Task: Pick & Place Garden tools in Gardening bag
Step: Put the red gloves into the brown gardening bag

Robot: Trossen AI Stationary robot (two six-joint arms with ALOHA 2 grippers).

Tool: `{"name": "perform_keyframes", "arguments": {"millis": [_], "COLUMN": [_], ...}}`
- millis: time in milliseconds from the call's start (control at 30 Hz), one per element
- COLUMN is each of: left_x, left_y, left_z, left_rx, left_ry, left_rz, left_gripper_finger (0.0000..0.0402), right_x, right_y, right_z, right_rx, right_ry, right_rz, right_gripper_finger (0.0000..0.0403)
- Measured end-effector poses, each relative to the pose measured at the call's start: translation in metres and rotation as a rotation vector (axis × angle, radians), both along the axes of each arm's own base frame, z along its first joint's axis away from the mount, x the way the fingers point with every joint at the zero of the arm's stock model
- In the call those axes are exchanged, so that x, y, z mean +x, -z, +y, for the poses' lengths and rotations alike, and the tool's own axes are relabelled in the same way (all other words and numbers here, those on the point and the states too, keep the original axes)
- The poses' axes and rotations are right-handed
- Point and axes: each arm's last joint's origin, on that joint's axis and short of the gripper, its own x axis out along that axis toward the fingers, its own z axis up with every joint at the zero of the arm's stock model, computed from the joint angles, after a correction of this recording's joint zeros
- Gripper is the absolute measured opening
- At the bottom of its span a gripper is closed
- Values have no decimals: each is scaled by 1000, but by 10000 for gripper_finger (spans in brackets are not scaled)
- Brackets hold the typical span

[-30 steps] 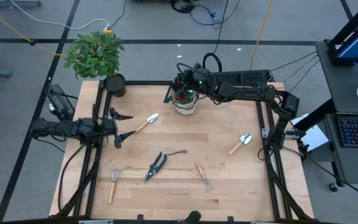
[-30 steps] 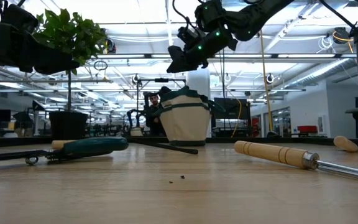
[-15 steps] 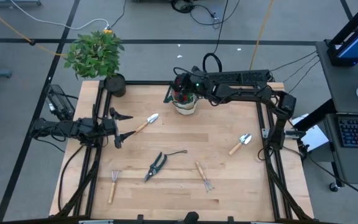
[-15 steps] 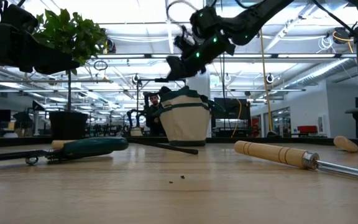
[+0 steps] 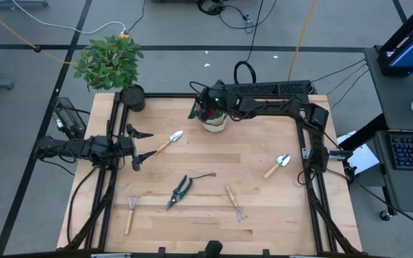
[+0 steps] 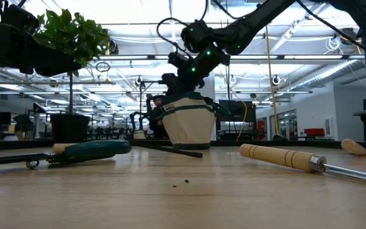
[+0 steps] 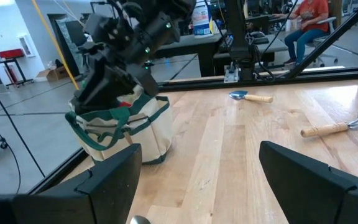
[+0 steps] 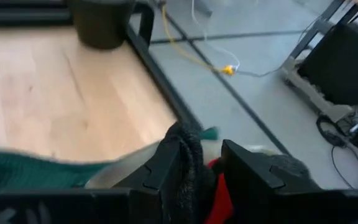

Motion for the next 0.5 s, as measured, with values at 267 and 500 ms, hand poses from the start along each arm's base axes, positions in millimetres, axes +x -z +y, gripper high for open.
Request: {"name": "perform_keyframes", "arguments": {"millis": [267,500], "left_x": [0,0], "left_y": [0,0], "left_z": [0,0], "left_rx": [3,33], "left_ry": [0,1], "left_rz": [1,8], "left_gripper_finger": [333,333], "right_x": [-3,-9], "right_y": [-9,-10], "right_z": [14,19], "right_rx": [-11,9], "right_ry": [-41,-53], "right_rz": [64,125], "right_gripper_finger": [114,114]}}
